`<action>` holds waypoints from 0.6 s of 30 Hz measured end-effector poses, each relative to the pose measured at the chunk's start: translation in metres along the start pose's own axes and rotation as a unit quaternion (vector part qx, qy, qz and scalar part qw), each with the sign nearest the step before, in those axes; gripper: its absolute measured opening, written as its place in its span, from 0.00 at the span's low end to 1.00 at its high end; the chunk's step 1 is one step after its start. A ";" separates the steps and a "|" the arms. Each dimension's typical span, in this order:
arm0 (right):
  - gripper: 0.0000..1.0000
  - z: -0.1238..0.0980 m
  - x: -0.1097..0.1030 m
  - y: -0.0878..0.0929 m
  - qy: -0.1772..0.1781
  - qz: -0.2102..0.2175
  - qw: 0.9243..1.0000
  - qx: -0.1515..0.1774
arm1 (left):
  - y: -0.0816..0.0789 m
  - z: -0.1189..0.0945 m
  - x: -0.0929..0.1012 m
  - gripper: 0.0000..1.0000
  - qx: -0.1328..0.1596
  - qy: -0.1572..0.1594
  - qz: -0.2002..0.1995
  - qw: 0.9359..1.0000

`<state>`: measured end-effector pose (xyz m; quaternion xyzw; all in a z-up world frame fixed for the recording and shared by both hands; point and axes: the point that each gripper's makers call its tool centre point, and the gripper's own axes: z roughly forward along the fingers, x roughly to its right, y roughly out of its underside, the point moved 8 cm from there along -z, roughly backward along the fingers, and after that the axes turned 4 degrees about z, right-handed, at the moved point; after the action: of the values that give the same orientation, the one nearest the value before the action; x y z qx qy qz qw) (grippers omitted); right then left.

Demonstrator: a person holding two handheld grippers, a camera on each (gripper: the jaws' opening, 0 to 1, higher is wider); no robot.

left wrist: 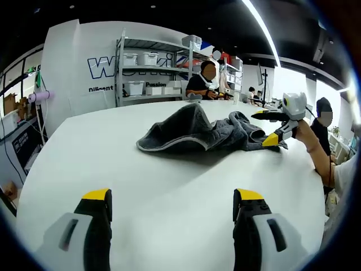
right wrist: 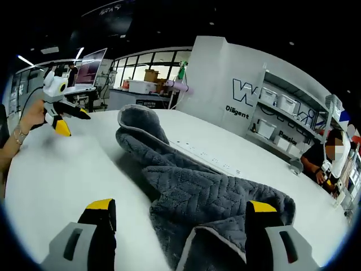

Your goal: Fold the towel on the table until its edges align and the towel forms a compact rectangular stack.

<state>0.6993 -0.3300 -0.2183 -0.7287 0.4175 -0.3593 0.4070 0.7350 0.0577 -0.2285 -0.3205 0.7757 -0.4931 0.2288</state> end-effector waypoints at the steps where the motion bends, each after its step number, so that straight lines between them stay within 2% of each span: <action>1: 0.99 0.000 0.000 0.000 0.001 0.000 1.000 0.001 | 0.000 0.000 0.000 0.93 0.000 -0.001 0.000 1.000; 5: 0.99 -0.001 0.004 0.000 0.006 0.001 1.000 -0.001 | 0.002 0.001 -0.003 0.93 -0.003 -0.005 -0.001 1.000; 8: 0.99 0.000 0.005 0.004 -0.003 0.000 1.000 -0.013 | 0.003 0.003 -0.005 0.93 -0.002 -0.004 -0.003 1.000; 15: 0.99 -0.002 0.007 0.001 -0.009 -0.001 1.000 -0.015 | -0.001 0.005 -0.003 0.93 0.025 0.005 -0.005 1.000; 18: 0.99 -0.004 0.006 0.000 -0.009 0.000 1.000 -0.010 | 0.001 0.008 0.001 0.93 0.017 0.015 -0.002 1.000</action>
<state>0.6982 -0.3368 -0.2155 -0.7359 0.4175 -0.3482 0.4036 0.7392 0.0525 -0.2327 -0.3110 0.7699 -0.5113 0.2215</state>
